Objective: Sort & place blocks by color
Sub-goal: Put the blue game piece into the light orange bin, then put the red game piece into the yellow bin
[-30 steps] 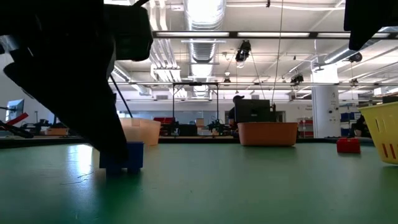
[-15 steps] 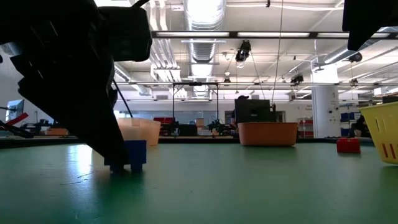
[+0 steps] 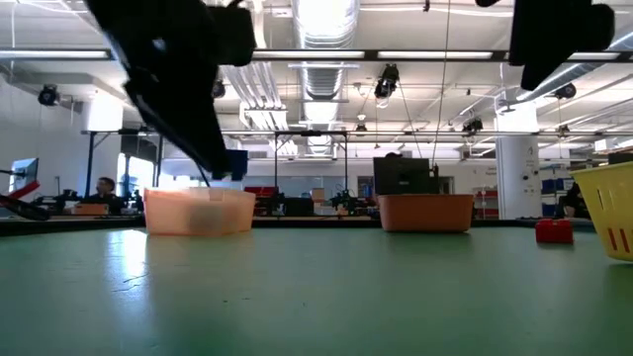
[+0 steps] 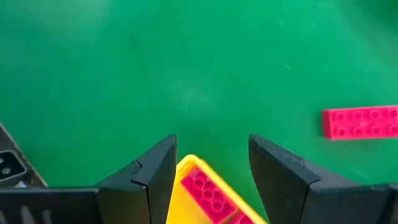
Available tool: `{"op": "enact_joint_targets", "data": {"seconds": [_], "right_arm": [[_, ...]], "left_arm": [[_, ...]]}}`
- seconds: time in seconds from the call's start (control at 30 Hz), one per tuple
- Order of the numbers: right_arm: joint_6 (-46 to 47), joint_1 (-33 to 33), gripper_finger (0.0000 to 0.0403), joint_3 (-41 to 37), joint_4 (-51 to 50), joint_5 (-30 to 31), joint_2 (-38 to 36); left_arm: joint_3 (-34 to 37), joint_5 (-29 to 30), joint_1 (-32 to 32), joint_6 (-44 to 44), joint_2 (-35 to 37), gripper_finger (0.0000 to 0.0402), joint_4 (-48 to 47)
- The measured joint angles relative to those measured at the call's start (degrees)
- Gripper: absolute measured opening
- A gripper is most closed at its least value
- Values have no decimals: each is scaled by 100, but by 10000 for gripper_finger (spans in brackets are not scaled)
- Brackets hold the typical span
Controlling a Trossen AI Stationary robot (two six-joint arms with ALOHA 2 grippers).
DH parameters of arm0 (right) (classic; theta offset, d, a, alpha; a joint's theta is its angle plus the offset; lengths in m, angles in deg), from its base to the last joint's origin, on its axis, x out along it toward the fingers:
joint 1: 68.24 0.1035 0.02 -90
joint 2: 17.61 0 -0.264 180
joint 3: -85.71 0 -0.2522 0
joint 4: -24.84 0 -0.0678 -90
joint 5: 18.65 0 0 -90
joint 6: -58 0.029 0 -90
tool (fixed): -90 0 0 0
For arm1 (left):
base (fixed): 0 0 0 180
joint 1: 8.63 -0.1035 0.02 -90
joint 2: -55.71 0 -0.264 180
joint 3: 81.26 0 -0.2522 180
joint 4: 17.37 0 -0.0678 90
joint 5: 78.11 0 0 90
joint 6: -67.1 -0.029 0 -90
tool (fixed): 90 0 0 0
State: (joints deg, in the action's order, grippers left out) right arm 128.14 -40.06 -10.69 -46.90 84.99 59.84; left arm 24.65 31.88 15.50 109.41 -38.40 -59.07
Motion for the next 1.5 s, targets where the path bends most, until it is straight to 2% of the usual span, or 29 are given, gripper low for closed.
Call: {"op": "enact_joint_targets", "data": {"seconds": [0.2, 0.47, 0.63, 0.9, 1.23, 1.33, 1.5], "right_arm": [[-194, -315, 185, -2, 0, 0, 0], [-375, -709, 185, -2, 0, -5, -2], [-553, -965, 185, -2, 0, -10, -4], [-813, -1358, 185, -2, 0, -57, -7], [-1071, -1827, 185, -2, -8, -222, -9], [-893, -2007, 185, -2, -81, -422, -9], [-43, -2386, 185, -22, -516, -520, -9]], "left_arm": [[666, 2, -1310, -702, 1070, 125, -101], [1695, 3, -3606, -508, 2573, 125, -191], [2126, -177, -4593, -391, 2952, 125, -200], [2356, -348, -4694, -378, 2929, 174, -154], [2220, -350, -4694, -377, 2941, 183, -143], [2074, -350, -4694, -411, 2966, 184, -105], [1689, -350, -4694, -676, 2978, 184, -42]]}}
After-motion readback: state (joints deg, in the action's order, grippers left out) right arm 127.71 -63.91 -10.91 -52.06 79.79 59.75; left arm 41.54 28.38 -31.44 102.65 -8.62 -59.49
